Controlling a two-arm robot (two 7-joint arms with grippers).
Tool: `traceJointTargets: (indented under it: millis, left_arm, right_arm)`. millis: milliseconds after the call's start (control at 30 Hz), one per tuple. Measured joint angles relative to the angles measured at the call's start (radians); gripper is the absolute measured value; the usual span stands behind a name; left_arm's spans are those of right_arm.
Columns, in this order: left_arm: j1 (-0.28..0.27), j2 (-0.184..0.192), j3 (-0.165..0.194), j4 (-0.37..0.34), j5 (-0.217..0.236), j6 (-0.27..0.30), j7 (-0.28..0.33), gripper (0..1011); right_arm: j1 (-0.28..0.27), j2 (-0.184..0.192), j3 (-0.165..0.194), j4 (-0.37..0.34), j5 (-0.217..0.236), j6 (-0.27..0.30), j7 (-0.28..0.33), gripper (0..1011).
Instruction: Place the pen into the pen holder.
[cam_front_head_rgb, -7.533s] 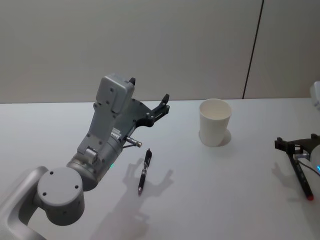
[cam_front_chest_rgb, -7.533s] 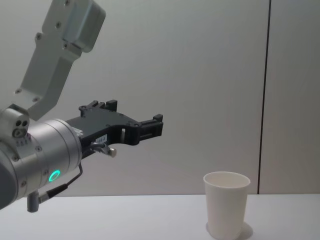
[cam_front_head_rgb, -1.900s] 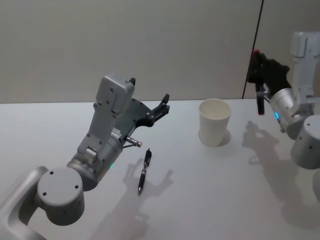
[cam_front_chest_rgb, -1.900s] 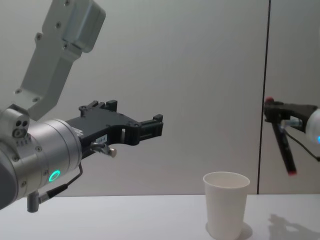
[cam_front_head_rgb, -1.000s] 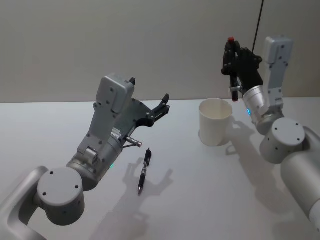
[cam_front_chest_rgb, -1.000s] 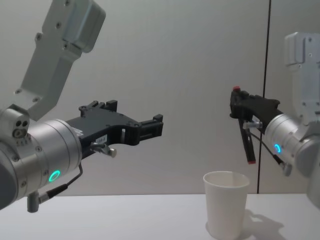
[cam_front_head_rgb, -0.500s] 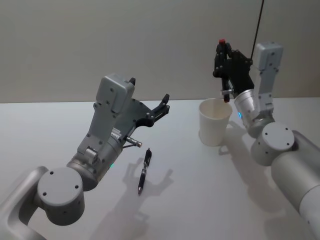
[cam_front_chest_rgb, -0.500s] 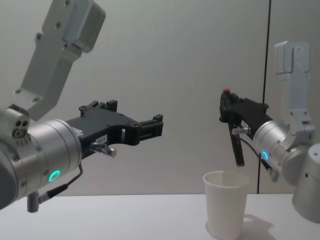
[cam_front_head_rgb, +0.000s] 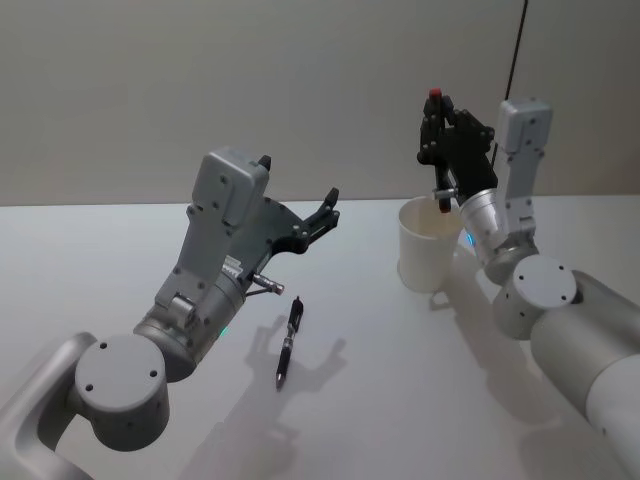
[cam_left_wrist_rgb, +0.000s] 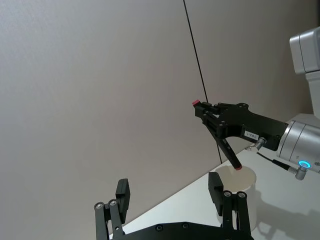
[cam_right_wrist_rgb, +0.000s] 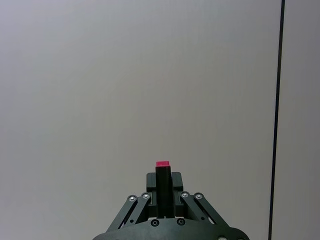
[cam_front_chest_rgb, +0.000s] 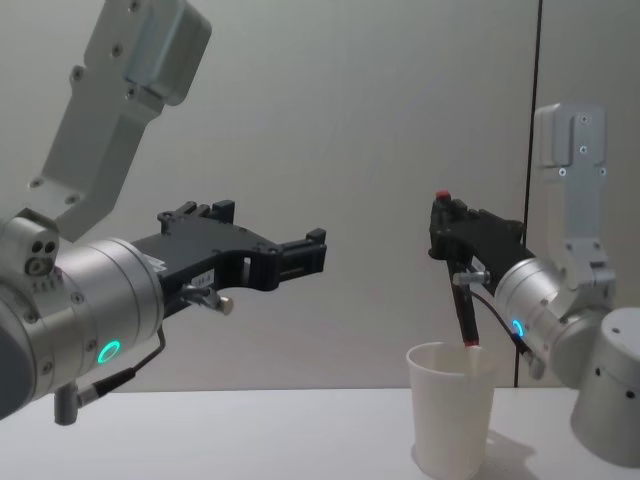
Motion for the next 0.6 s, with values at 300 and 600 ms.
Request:
traceJointTargets:
  millis: [300, 600]
  left_arm:
    - [0.0, 0.0, 0.0, 0.0, 0.0, 0.0, 0.0, 1000]
    - [0.0, 0.0, 0.0, 0.0, 0.0, 0.0, 0.0, 1000]
  right_arm:
    - [0.033, -0.013, -0.001, 0.084, -0.005, -0.046, -0.003, 165]
    - [0.051, -0.022, -0.004, 0.143, -0.014, -0.082, -0.01, 165]
